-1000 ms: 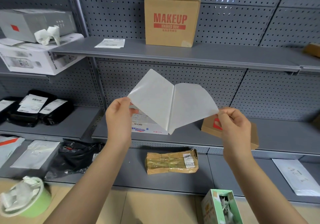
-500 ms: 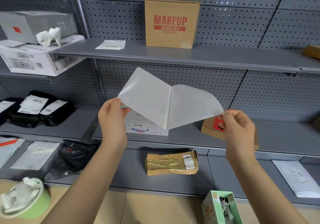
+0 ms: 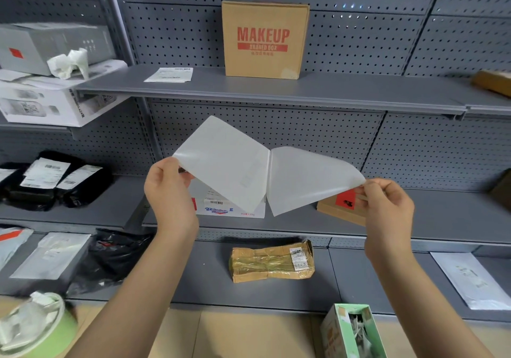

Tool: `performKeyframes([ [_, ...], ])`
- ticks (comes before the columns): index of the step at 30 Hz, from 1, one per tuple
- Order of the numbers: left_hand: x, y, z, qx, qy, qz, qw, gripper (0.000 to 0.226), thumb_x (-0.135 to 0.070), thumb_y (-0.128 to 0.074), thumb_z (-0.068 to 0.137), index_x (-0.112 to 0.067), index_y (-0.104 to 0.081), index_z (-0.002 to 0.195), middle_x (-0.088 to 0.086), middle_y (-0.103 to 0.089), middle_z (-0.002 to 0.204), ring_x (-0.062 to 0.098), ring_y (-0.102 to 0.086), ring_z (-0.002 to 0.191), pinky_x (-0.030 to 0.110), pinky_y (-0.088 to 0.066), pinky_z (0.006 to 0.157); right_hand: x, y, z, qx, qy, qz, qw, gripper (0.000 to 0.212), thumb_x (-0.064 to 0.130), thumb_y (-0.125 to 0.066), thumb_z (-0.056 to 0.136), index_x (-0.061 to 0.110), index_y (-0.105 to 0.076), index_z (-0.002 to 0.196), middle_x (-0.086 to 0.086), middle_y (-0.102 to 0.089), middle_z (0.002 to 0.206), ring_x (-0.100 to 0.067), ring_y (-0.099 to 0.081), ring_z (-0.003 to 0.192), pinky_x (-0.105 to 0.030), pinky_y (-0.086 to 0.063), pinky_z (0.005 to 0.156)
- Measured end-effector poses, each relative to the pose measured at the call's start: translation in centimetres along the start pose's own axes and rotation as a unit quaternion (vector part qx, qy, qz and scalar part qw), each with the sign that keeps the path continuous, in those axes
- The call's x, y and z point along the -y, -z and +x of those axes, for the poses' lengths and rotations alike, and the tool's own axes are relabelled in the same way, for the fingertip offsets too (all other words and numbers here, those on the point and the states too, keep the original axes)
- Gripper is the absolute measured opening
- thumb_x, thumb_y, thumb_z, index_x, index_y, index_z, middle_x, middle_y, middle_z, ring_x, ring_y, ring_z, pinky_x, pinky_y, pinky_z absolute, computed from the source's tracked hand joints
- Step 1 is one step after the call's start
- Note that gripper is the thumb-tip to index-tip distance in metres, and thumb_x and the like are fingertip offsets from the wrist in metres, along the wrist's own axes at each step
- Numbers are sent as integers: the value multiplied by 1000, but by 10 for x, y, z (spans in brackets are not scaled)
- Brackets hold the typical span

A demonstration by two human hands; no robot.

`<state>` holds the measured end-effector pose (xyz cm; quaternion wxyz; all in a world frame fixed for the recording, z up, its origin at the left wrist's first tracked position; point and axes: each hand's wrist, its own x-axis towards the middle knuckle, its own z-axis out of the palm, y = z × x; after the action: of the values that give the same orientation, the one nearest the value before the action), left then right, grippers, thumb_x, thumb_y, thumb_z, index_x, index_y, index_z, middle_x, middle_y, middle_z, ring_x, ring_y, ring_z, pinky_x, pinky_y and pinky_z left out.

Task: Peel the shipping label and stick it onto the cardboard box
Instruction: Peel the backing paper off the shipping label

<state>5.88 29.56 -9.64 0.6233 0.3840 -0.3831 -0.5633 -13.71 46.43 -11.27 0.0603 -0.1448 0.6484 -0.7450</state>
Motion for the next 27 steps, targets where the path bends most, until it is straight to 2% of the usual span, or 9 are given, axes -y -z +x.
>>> performKeyframes([
  [2,-1,-2,-1,-4,-5,-5,1000,18,-15,-44,91,-20,-52,75,-6,-60,74,-4,-58,54,13,-42,53,0,2,1,-8,0,-5,1000,15,9,-50,80,19,-56,69,-2,-56,73,-16,-50,73,-28,-41,71],
  [4,-1,-3,0,-7,-9,-18,1000,18,-14,-44,91,-20,-52,75,-5,-61,76,-4,-57,56,12,-42,50,0,5,0,-16,0,-6,1000,16,8,-50,80,18,-55,68,0,-54,70,-14,-48,69,-26,-39,69],
  [10,2,-3,5,-21,-19,-36,999,17,-13,-45,88,-19,-56,76,5,-65,95,12,-60,79,18,-51,71,1,10,-1,-30,3,7,1000,19,5,-49,80,18,-54,67,1,-55,65,-9,-48,63,-25,-40,69],
  [15,2,-3,7,-26,-22,-42,999,17,-13,-44,88,-20,-55,78,3,-64,93,11,-59,77,19,-50,69,1,14,-2,-40,9,17,999,21,5,-48,79,18,-54,64,8,-56,59,-6,-50,60,-22,-42,70],
  [18,4,-5,7,-25,-22,-43,999,17,-13,-44,88,-21,-55,79,2,-62,90,10,-57,75,18,-50,67,-1,18,0,-49,10,24,998,19,6,-48,80,18,-54,66,15,-59,49,1,-51,53,-14,-43,62],
  [20,5,-7,7,-23,-22,-44,999,17,-13,-44,88,-21,-55,78,3,-62,91,11,-57,76,19,-51,70,-3,20,1,-60,8,28,998,19,6,-47,81,18,-54,67,14,-59,52,3,-51,51,-11,-41,55],
  [23,7,-10,9,-23,-22,-52,998,17,-12,-44,88,-20,-55,77,2,-63,91,12,-59,79,19,-51,73,-6,25,3,-74,0,17,997,16,9,-48,80,19,-55,69,4,-57,67,-8,-51,62,-19,-41,61],
  [27,11,-13,12,-24,-20,-46,998,17,-13,-44,88,-20,-53,76,-2,-61,84,12,-58,78,16,-51,71,-9,31,5,-83,-4,16,996,16,10,-49,79,19,-55,68,1,-56,69,-10,-50,63,-22,-41,63],
])
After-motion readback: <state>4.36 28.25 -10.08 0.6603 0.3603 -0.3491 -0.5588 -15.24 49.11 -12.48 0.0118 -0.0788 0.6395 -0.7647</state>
